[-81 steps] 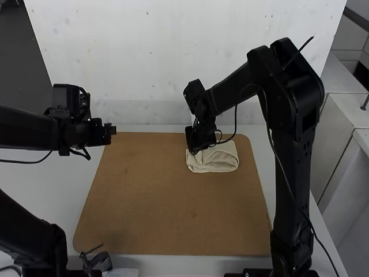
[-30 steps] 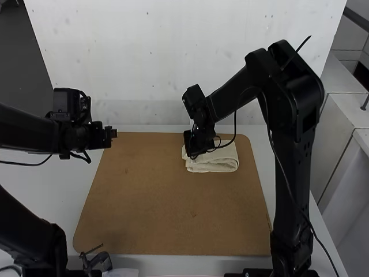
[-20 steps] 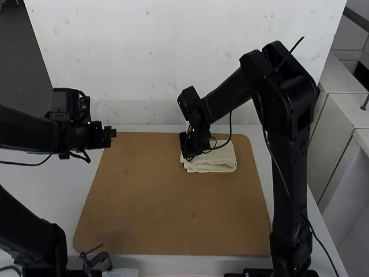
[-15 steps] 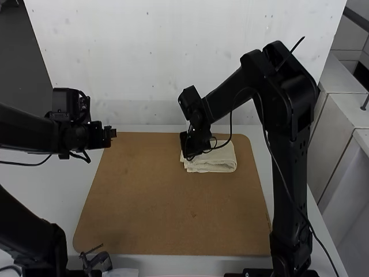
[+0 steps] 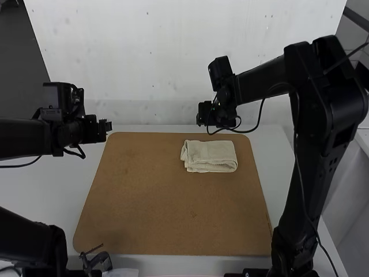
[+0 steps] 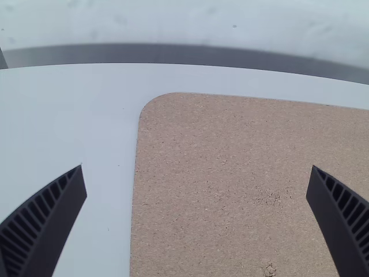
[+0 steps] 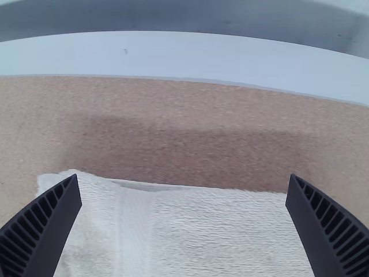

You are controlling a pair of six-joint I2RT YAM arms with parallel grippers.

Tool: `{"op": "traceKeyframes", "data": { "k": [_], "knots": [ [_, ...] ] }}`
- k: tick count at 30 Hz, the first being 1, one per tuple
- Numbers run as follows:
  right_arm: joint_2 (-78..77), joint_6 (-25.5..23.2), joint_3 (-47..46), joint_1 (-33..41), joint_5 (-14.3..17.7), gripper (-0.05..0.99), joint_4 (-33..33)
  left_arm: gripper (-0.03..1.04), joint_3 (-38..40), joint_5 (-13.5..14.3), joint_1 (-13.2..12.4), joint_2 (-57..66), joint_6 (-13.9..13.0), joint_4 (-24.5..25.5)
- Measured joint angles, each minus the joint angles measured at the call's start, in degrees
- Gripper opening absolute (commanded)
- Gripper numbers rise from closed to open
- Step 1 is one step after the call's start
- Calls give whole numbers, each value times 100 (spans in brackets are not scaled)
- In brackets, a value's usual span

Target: Fold the towel.

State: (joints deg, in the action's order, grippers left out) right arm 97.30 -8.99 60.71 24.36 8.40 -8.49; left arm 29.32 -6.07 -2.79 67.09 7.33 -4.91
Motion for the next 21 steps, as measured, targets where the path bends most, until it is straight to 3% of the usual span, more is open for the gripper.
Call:
{"op": "traceKeyframes", "data": {
  "k": [9,21],
  "knots": [
    [-1021,321,-1082,-984,-131,95,603,99,2,-24,-332,-420,-190,208],
    [-2194,776,-2127,-2304,-459,96,1220,99,0,-42,-267,-876,-216,387]
  ]
}}
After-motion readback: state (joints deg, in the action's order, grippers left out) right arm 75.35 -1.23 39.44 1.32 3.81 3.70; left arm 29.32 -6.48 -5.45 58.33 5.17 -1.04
